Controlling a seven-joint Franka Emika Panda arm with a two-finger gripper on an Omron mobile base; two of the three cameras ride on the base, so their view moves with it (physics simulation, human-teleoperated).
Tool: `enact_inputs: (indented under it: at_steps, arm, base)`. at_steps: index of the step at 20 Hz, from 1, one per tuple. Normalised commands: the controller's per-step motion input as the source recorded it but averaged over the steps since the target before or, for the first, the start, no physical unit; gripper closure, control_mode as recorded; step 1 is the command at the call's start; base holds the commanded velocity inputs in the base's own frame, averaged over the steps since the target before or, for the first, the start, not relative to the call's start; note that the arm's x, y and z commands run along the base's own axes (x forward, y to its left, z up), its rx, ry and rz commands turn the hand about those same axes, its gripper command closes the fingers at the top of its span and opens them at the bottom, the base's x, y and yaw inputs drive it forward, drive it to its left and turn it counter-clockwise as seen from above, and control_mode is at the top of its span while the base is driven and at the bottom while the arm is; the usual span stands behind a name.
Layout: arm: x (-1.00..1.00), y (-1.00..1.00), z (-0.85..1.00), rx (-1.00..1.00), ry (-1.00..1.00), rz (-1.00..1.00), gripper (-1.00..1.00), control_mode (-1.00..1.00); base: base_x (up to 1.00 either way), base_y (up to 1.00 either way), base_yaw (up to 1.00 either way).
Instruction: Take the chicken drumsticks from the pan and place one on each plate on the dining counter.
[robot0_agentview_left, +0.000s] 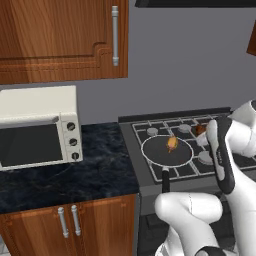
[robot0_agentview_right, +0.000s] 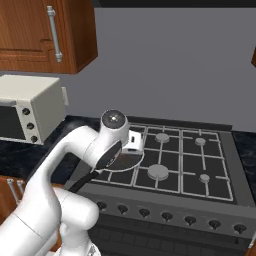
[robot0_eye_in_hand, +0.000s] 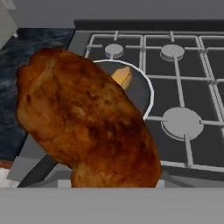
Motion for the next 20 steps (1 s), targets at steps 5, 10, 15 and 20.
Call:
enact_inputs:
  at_steps: [5, 10, 15, 20]
  arm:
    - [-0.52, 0.77, 0.92, -0.21, 0.25, 0.15, 1.0, -1.0]
    - [-0.16, 0.54, 0.24, -0.2, 0.1, 0.1, 1.0, -1.0]
    - [-0.01, 0.0, -0.52, -0.02, -0.08, 0.09, 1.0, -1.0]
    - [0.0, 0.0, -0.57, 0.0, -0.01, 0.09, 1.0, -1.0]
  base:
    - [0.0, 0.0, 0.0]
    - [0.0, 0.0, 0.0]
    - [0.0, 0.0, 0.0]
    - [0.0, 0.0, 0.0]
